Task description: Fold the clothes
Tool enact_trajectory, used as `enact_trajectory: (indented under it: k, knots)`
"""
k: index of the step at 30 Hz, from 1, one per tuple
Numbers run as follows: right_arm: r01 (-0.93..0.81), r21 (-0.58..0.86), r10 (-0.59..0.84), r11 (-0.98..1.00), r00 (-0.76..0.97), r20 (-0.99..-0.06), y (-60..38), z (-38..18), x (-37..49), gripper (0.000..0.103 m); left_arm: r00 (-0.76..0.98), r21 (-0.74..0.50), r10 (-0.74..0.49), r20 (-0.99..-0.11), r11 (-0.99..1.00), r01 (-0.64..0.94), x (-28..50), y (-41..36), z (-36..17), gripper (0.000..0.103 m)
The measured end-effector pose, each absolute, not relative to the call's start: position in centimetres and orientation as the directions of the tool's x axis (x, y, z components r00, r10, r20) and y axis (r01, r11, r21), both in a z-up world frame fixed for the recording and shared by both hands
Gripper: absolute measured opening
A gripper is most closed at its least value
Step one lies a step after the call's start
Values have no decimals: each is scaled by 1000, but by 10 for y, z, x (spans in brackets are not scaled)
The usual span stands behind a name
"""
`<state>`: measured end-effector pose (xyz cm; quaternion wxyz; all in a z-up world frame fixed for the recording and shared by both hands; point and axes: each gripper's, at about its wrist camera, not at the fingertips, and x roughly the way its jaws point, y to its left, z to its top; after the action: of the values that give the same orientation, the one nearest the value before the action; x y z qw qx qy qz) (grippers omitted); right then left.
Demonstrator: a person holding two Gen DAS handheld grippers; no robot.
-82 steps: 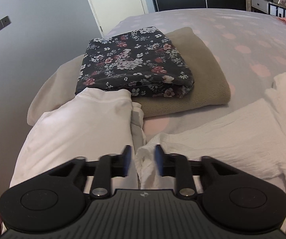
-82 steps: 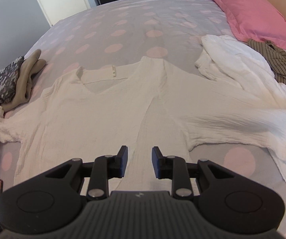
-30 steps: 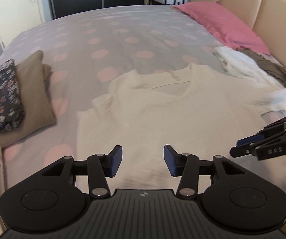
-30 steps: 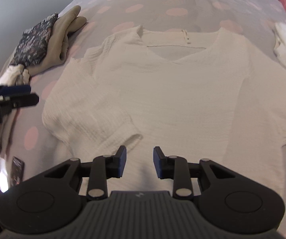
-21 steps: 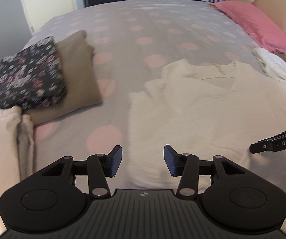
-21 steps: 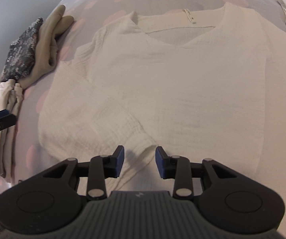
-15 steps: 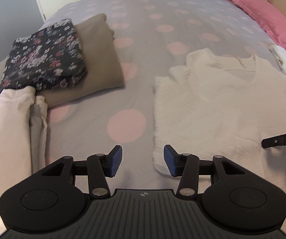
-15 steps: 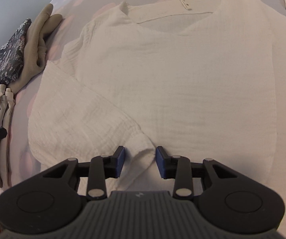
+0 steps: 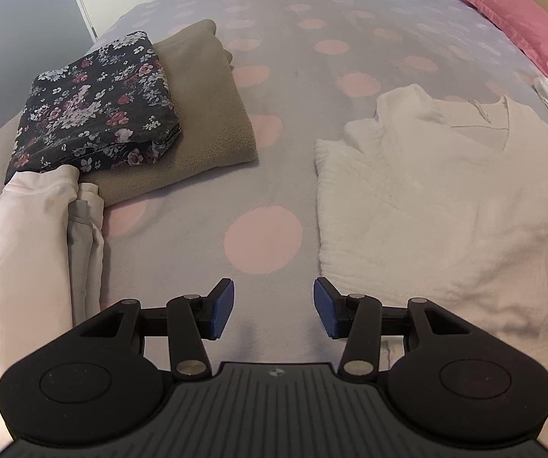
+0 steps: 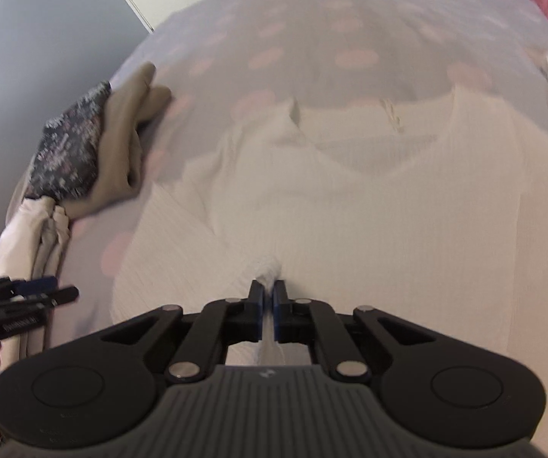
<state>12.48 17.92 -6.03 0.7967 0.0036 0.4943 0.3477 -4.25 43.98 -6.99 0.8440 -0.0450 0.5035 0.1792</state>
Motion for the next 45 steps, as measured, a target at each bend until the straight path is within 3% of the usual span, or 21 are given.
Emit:
enact_trajectory:
  k: [13,19,25,29,39,40,43,45]
  knots:
    - [-387,296,454,873,423,-784,135,-37,195,5,409,135,255,-876,944,-301,-35,432,-84,44]
    - [-344,269,406,899,429,-807,132,-57,211,6,456,104,163,-875,983,-152,-27,403,-97,44]
    - [-327,239,370,914,435,-821,132,-75,219,13,447,136,146,-883,989,-55,-16,374,-109,44]
    - [-285,246,352,927,429,-832,120,-82,225,29,450,129,141,-882,990,-57,-10,371,-109,45]
    - [-224,327,372,918,198,-907,103,-131,203,34,423,109,130,-897,991,-73,3,375,-114,44]
    - [-219,337,380,916,197,-904,102,-131,201,33,420,110,131,-898,991,-76,4,376,-115,44]
    - [-204,367,405,908,196,-893,98,-132,195,5,415,113,135,-900,991,-76,6,377,-116,45]
    - [-200,376,414,905,204,-887,97,-129,191,0,417,114,137,-899,990,-80,6,377,-115,45]
